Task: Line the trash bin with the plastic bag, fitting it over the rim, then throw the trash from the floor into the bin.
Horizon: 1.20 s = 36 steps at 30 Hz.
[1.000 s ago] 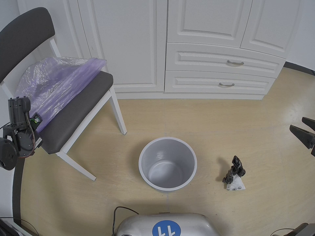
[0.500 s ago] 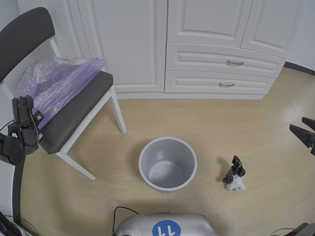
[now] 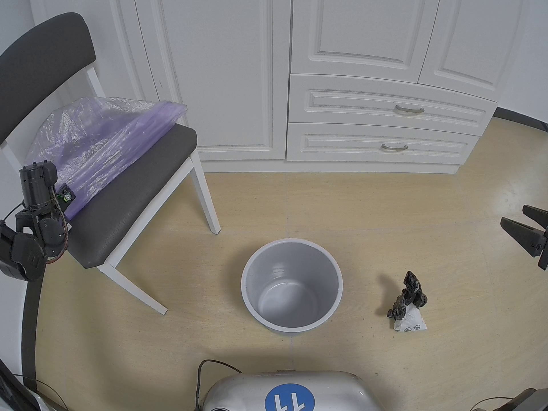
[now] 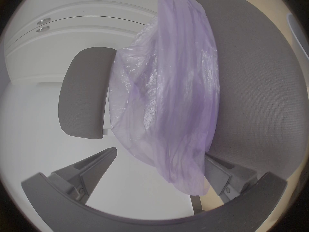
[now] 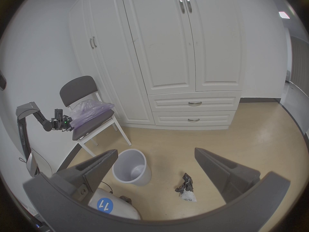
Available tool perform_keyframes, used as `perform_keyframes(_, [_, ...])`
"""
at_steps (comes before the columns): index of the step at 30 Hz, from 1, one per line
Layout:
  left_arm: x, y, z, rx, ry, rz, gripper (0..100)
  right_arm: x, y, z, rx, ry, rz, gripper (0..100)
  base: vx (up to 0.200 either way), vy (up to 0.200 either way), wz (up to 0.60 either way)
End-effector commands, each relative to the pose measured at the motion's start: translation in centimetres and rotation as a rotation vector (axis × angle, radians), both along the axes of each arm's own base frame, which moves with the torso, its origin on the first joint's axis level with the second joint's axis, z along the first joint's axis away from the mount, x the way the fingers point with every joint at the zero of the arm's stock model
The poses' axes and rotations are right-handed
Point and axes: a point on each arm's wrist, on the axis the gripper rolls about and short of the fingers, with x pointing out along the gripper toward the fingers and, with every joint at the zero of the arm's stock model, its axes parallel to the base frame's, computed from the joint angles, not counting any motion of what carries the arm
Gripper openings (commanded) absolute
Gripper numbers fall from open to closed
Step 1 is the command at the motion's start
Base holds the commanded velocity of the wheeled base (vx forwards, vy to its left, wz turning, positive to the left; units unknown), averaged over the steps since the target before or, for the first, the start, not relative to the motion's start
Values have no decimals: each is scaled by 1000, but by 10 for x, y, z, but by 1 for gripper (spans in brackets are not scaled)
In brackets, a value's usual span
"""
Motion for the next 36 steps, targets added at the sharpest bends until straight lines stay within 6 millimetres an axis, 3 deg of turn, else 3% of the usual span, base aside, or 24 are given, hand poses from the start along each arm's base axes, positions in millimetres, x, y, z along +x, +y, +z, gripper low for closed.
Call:
perform_keyframes(1, [6,1,-4,-1,-7,2,100,1,0,-1,-1,5,1,100,0,0,0])
perform_keyframes(6, [16,7,-8,5,-36,18,100,2,0,-1,-1,6,1,100,0,0,0])
perform_keyframes(7, [17,10,-9,9,-45,24,0,2,0,-1,-1,8,1,100,0,0,0])
perform_keyframes(15, [20,8,-9,10,-91,9,0,2,0,-2,-4,8,3,100,0,0,0])
perform_keyframes(24, [10,-6,7,-38,-207,-66,0,-1,1,-1,-7,-2,11,100,0,0,0])
perform_keyframes(27, [5,-27,10,-188,-317,-173,0,-2,1,-1,-7,-5,11,100,0,0,0])
perform_keyframes(36, [-23,-59,3,-497,-422,-328,0,-16,2,-7,-20,-24,16,100,0,0,0])
